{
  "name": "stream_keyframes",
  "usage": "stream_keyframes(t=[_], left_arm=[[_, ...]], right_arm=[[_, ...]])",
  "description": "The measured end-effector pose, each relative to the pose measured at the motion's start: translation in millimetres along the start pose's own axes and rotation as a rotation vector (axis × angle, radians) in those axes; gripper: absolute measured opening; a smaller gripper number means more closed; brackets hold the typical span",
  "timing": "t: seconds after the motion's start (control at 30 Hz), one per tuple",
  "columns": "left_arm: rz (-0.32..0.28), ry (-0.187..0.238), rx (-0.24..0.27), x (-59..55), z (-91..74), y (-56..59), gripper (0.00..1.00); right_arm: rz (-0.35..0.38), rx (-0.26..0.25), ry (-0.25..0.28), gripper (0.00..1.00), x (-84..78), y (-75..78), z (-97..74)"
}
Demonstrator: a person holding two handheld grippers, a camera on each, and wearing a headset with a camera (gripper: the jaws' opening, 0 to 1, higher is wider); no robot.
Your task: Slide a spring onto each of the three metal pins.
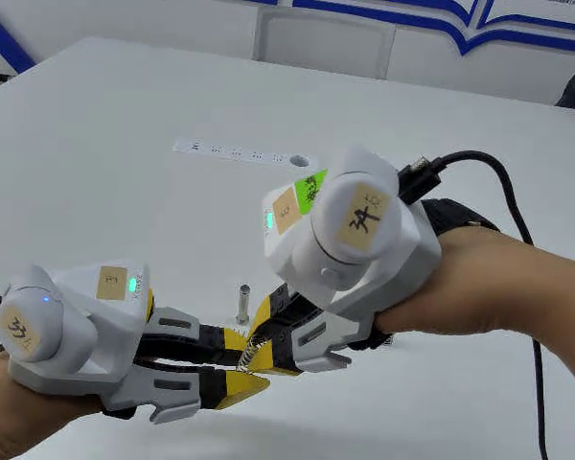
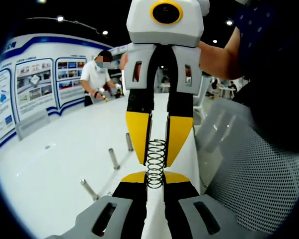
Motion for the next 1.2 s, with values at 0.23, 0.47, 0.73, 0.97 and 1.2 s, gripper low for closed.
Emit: stream_keyframes(t=[0.23,0.47,0.73,0.97,1.2], left_arm=[[-0.016,-0.012,0.010,-3.7,-1.6,-1.3,0.15],[-0.040,-0.010,0.032,-7.9,-7.0,-3.8,0.18],[-0.077,-0.014,0.073,-15.2,-17.8,-5.7,0.24],[-0.099,-0.009,0.111,-17.9,-24.9,-8.4,0.29],[-0.124,-0.007,0.145,-22.4,-32.1,-9.5,0.33]], right_arm=[[0.009,-0.003,-0.007,0.12,-4.0,5.5,-1.9],[0.030,-0.025,-0.016,0.12,-11.8,15.0,-7.9],[0.077,-0.076,-0.035,0.12,-28.3,33.7,-24.6],[0.112,-0.123,-0.054,0.12,-41.6,49.1,-37.7],[0.137,-0.169,-0.083,0.12,-52.1,68.0,-48.6]])
Point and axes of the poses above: the centre of the closed fingertips' face, and the gripper's own axes: z roughly forward along the fingers, y roughly to its right, x roughly out of its top, the point moved 6 cm from there along -z, roughly backward along the fingers, and after that the axes turned 9 degrees about z, right-handed, at the moved point
